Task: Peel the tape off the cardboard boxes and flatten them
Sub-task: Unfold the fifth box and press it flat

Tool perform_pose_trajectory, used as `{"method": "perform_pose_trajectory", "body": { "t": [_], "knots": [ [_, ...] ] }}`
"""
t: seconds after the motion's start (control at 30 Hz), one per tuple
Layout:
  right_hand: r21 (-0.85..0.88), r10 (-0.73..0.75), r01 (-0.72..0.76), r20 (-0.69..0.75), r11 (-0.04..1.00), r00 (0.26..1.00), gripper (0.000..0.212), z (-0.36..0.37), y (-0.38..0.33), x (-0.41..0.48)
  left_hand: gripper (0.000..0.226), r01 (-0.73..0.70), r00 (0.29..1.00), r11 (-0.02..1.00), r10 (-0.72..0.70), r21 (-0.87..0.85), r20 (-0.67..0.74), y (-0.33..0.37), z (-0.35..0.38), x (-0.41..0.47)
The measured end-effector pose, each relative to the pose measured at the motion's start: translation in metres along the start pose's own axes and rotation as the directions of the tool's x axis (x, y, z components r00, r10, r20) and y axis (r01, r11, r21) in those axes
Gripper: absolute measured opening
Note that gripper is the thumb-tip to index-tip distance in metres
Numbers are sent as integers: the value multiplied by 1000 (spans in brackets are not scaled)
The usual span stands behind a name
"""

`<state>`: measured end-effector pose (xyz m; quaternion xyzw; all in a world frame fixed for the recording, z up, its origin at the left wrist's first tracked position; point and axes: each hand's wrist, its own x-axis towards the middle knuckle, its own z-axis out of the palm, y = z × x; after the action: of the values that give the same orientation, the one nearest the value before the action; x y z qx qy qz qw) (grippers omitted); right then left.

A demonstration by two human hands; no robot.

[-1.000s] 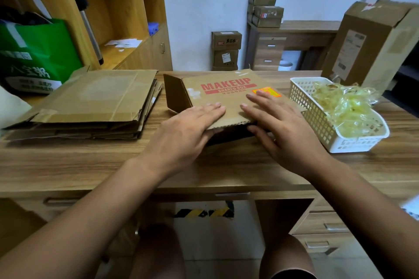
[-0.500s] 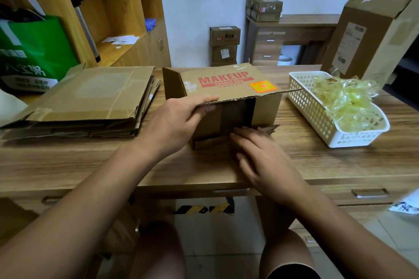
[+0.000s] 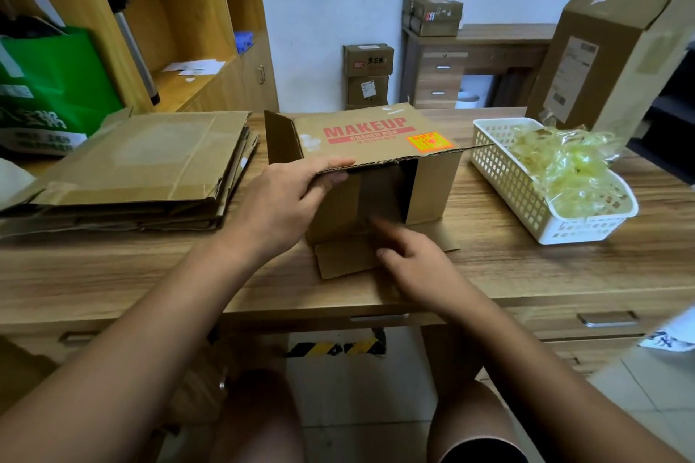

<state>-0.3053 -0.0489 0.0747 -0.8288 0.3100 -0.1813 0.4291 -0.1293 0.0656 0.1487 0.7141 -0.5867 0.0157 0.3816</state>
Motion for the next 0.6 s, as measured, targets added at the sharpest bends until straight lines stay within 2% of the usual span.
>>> {"method": "perform_pose_trajectory", "body": {
  "t": [0.03, 0.07, 0.13, 0.2, 0.27, 0.3, 0.33, 0.47, 0.53, 0.6],
  "knots": [
    [227, 54, -63, 43, 972, 998, 60, 2, -2, 6, 35, -1, 1000, 1000, 1, 0, -2, 0, 0, 0],
    [466, 78, -113, 95, 878, 992, 66, 3, -3, 12, 35, -1, 1000, 1000, 1, 2, -2, 0, 0, 1],
    [771, 86, -205, 193, 602, 977, 71, 6, -6, 21, 35, -1, 1000, 1000, 1, 5, -1, 0, 0, 1],
    [871, 63, -262, 259, 416, 964, 61, 8, -11, 28, 35, 4, 1000, 1000, -4, 3, -1, -1, -1, 2],
    [899, 60, -295, 291, 324, 955, 43, 8, -11, 34, 34, 10, 1000, 1000, -10, 2, -7, -1, -2, 2],
    [903, 76, -307, 298, 302, 951, 42, 9, -10, 36, 34, 13, 1000, 1000, -13, 4, -11, -2, -2, 2],
    [898, 89, -307, 295, 314, 952, 49, 9, -10, 37, 34, 15, 1000, 1000, -15, 9, -12, -3, -3, 2],
    [825, 88, -206, 188, 526, 978, 82, 17, -14, 32, 33, 16, 1000, 999, -15, 29, -21, -6, -4, 2],
    [768, 71, -152, 138, 622, 988, 75, 22, -14, 25, 35, 16, 1000, 999, -15, 30, -19, -6, -4, 2],
    [619, 31, -98, 118, 779, 993, 62, 24, -13, 17, 34, 1, 1000, 1000, -1, 22, -19, -6, -3, 1]
  ]
}}
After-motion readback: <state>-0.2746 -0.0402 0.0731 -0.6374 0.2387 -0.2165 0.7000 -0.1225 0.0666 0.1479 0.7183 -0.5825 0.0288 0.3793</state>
